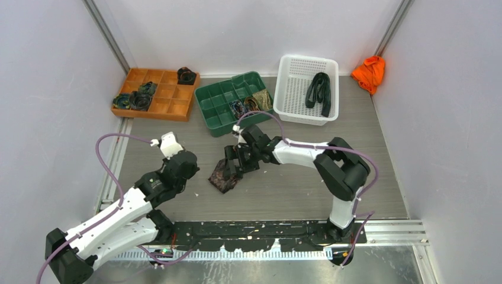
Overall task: Roll the ties
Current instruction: Roll the tie at the center of the board.
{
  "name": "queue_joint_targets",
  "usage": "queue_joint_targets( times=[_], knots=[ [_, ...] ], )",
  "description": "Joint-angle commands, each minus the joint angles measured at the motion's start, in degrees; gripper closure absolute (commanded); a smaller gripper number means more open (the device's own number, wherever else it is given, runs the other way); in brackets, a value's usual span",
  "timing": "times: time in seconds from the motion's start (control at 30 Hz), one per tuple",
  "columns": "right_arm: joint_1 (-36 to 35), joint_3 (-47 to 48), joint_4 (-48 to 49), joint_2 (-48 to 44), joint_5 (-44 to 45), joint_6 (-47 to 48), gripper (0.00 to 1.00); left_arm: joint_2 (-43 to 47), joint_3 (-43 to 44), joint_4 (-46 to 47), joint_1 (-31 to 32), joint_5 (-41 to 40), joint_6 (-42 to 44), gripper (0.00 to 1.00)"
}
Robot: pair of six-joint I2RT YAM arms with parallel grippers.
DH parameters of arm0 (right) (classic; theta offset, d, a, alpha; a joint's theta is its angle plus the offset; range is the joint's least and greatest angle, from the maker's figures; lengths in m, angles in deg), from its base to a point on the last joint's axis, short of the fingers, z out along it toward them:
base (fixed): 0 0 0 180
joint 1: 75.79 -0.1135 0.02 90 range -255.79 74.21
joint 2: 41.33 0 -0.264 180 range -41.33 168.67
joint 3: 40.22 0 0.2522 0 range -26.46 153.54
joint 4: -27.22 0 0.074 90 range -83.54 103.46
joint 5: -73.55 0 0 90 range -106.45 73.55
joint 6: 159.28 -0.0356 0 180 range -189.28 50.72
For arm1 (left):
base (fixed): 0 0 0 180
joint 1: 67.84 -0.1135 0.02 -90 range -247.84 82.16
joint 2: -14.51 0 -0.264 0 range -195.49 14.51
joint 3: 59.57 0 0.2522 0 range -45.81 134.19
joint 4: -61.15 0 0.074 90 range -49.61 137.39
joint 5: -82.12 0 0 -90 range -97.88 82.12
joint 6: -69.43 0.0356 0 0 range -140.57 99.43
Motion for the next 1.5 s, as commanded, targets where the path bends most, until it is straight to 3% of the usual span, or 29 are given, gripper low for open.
queue_joint_targets(
  times=[0.0, 0.2, 0.3, 0.43, 0.5, 0.77, 0.93, 1.13, 1.33, 1.47],
  knots=[
    [0.73, -1.1, -4.33, -9.64, 13.13, 3.33, 0.07, -0.05, -1.49, 5.17, -0.08, -1.71, -0.25, 1.0],
    [0.62, -4.28, -8.08, -15.01, 14.73, 3.14, 0.11, -6.64, -4.94, 15.04, -3.03, 2.23, 0.46, 1.0],
    [0.01, -7.59, -7.84, -17.16, 15.31, 1.66, 0.25, -12.65, -5.38, 19.95, -5.77, 5.93, 1.43, 1.0],
    [-2.24, -12.07, -6.49, -19.45, 16.83, -1.27, 0.55, -20.01, -4.24, 24.76, -7.59, 9.23, 3.71, 1.0],
    [-3.9, -13.91, -4.96, -20.0, 17.18, -2.88, 0.62, -23.12, -3.89, 27.52, -7.97, 10.56, 4.68, 1.0],
    [-7.89, -14.48, 4.06, -12.47, 15.95, -7.48, 0.7, -35.66, -3.3, 34.11, -8.5, 16.96, 4.71, 1.0],
    [-7.88, -9.03, 5.47, -6.42, 14.48, -7.33, 0.79, -39.02, -6.25, 38.44, -8.53, 19.38, 2.9, 1.0],
    [-7.9, -0.89, 4.96, 0.4, 12.77, -6.17, 0.83, -38.36, -9.19, 39.24, -8.01, 20.92, 1.1, 1.0],
    [-7.37, 4.25, 0.25, 2.63, 12.94, -2.61, 0.82, -35.07, -12.16, 35.54, -7.92, 19.52, -2.04, 1.0],
    [-7.18, 0.55, -1.84, -2.58, 15.13, -1.79, 0.72, -30.86, -13.04, 31.75, -7.85, 16.3, -1.78, 1.0]
  ],
)
